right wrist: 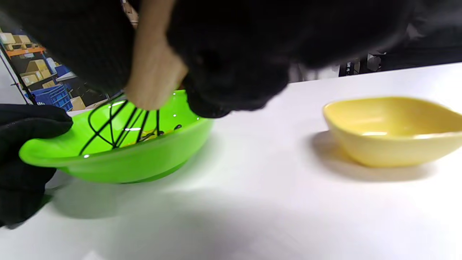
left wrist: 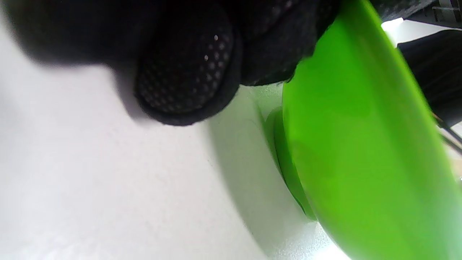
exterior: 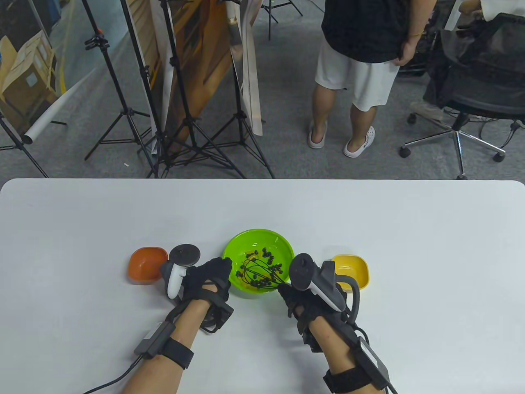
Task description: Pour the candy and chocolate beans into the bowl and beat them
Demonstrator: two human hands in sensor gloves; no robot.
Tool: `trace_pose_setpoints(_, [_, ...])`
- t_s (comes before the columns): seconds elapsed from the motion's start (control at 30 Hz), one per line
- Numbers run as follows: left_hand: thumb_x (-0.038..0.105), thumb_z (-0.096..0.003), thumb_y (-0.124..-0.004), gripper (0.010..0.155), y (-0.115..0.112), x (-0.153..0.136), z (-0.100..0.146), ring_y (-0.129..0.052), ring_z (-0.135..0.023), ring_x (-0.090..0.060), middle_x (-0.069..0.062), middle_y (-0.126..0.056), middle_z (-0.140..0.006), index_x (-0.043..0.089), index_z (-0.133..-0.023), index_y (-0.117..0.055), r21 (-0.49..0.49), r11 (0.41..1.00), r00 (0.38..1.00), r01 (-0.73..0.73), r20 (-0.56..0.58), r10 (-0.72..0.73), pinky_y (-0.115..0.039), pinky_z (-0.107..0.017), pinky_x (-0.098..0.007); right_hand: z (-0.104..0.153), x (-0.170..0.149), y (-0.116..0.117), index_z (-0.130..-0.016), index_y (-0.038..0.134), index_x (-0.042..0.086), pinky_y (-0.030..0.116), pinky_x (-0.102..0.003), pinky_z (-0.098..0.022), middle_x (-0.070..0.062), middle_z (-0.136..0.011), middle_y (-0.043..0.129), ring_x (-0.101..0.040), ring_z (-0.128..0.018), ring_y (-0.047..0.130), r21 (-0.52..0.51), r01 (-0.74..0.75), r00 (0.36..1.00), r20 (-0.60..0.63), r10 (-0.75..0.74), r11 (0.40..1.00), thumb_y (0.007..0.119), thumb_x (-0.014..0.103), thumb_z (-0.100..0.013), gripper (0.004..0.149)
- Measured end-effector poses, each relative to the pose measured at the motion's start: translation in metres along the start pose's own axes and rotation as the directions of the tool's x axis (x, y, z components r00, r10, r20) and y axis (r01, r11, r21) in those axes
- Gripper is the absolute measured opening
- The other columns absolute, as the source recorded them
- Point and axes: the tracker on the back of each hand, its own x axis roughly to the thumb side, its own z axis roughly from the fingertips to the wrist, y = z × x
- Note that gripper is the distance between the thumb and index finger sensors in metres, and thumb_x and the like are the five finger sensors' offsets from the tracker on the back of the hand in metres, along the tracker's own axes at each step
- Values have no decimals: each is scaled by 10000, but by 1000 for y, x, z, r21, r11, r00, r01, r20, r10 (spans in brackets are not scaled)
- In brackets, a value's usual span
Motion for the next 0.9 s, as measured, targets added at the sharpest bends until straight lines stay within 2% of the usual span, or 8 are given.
trace_pose_setpoints(0.13, [607, -461, -649, 449, 0, 0, 0, -1066, -285, -153, 136, -977, -353, 239, -670, -800, -4, 1000, 1000, -1, 3, 1, -916, -204, -287, -3, -5, -6, -712, 963, 105, 849, -395, 5, -81, -326, 1015, -222, -31, 924, -50, -63, 995, -77, 59, 997, 855, 590, -434, 570])
trace_pose_setpoints(0.33, [603, -461, -654, 448, 0, -1, 0, -1068, -283, -153, 133, -978, -350, 235, -669, -800, -4, 1000, 1000, -7, 2, 7, -917, -202, -288, -19, -7, 13, -715, 932, 79, 856, -372, 22, -62, -324, 1004, -191, -22, 923, -82, 14, 991, -129, -25, 997, 782, 590, -457, 591])
trace_pose_setpoints(0.5, [607, -461, -649, 449, 0, -1, 0, -1068, -284, -152, 137, -977, -351, 239, -670, -799, -4, 1000, 1000, -7, 1, 7, -917, -203, -286, -24, 4, 32, -716, 923, 72, 857, -369, 32, -61, -322, 1002, -186, -15, 924, -59, 136, 987, -79, -141, 989, 755, 587, -459, 599])
trace_pose_setpoints(0.6, [606, -461, -646, 447, 1, -1, 0, -1070, -282, -149, 140, -977, -352, 242, -670, -797, -2, 1000, 1000, -11, -2, 11, -920, -201, -283, -20, 10, 35, -719, 930, 81, 853, -377, 32, -68, -319, 1003, -194, -15, 922, -13, 196, 980, -31, -196, 981, 768, 585, -459, 590])
trace_pose_setpoints(0.77, [608, -461, -644, 450, 1, -1, 0, -1070, -283, -146, 143, -975, -355, 240, -672, -795, -2, 1000, 1000, -20, -6, 20, -920, -202, -281, -8, -1, 18, -713, 952, 94, 849, -392, 16, -78, -320, 1011, -213, -22, 923, 52, 141, 990, -1, -141, 989, 817, 591, -450, 579])
trace_pose_setpoints(0.9, [608, -460, -647, 451, 1, -1, 0, -1068, -284, -150, 138, -977, -352, 239, -670, -799, -5, 1000, 1000, -17, -5, 17, -918, -202, -284, -2, -9, -1, -707, 967, 101, 846, -403, 2, -88, -326, 1016, -230, -33, 923, -16, 36, 999, -29, -36, 999, 860, 588, -431, 570])
